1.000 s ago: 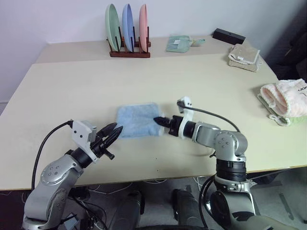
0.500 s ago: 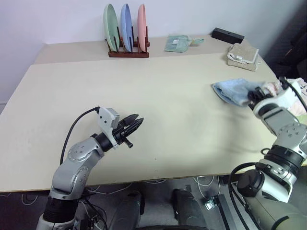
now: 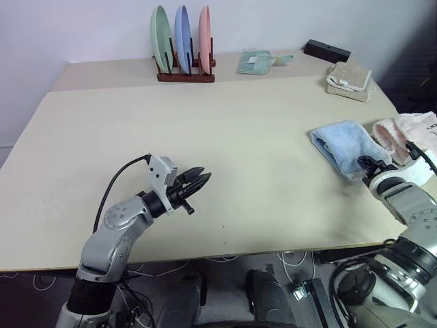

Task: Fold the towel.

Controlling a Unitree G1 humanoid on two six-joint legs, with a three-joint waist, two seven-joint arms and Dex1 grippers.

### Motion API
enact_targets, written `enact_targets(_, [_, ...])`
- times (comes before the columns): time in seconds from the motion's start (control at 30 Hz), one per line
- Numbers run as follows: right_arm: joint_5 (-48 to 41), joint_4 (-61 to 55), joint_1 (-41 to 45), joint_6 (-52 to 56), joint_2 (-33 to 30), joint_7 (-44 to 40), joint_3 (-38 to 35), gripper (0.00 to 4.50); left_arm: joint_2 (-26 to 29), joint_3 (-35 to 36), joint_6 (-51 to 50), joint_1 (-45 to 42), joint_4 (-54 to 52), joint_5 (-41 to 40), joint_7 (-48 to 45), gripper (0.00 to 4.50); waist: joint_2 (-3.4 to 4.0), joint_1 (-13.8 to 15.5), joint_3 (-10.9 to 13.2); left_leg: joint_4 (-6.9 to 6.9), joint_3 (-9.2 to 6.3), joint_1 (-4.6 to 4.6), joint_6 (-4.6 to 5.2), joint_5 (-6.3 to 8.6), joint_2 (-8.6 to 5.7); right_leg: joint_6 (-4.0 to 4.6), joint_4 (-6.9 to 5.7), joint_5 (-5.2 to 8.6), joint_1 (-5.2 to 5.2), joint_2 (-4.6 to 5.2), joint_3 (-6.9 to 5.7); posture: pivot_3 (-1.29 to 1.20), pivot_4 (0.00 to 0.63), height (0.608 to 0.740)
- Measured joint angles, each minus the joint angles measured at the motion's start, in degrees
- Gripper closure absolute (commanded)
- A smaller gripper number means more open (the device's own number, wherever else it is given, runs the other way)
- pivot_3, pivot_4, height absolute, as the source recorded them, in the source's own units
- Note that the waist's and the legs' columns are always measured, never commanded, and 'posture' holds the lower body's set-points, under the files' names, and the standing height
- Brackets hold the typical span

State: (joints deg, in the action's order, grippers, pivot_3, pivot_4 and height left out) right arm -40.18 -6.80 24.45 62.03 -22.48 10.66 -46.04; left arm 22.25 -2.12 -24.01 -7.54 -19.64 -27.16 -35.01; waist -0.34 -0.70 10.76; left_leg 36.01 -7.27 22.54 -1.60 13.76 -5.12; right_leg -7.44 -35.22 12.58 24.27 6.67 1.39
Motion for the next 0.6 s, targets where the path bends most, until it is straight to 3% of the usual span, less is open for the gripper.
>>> enact_targets(0.03, [2.05,-1.22,-1.72,-2.14,-3.11,-2.06,3.25,0.05,-0.07,0.07,0.46,-0.22,0.66,0.39,0.13,3.41,0.00,-0.02,0.00,0.00,0.01,0.00,0.00,0.00,0.00,0.00,0.00,0.00,0.00,0.00,0.00,0.00,0.150,0.740])
enact_targets(0.17, [9.02,-3.30,-5.29,-10.92,-10.56,-8.21,10.40,0.05,0.03,2.74,2.87,-0.55,3.45,1.93,1.61,3.41,-0.01,-0.26,0.00,-0.02,0.04,-0.04,0.00,0.00,0.03,-0.01,0.00,0.01,-0.01,-0.06,-0.01,0.00,0.150,0.740])
enact_targets(0.47, [15.23,-3.26,-6.07,-19.53,-12.52,-15.30,17.17,0.05,0.43,5.46,7.34,-0.99,6.53,5.98,4.20,3.41,-0.05,0.31,0.01,0.04,0.00,0.00,-0.01,0.00,0.02,-0.02,0.03,0.00,-0.03,-0.01,0.00,0.00,0.150,0.740])
enact_targets(0.53, [16.73,-5.06,-6.59,-25.39,-16.46,-28.48,28.62,0.05,3.67,9.49,8.84,3.88,6.52,6.78,4.36,3.41,-0.06,-1.35,0.03,-0.14,0.16,-0.18,0.06,0.05,0.10,-0.01,0.03,0.00,0.04,-0.11,0.12,0.00,0.150,0.740])
enact_targets(0.6, [16.67,-7.41,-6.84,-30.12,-16.56,-39.91,38.63,0.05,5.91,14.25,9.73,7.96,6.75,7.47,4.90,3.41,-0.11,-2.31,0.04,-0.19,0.16,-0.24,0.20,0.14,0.59,0.09,0.05,0.06,0.04,-0.42,0.07,0.00,0.150,0.740])
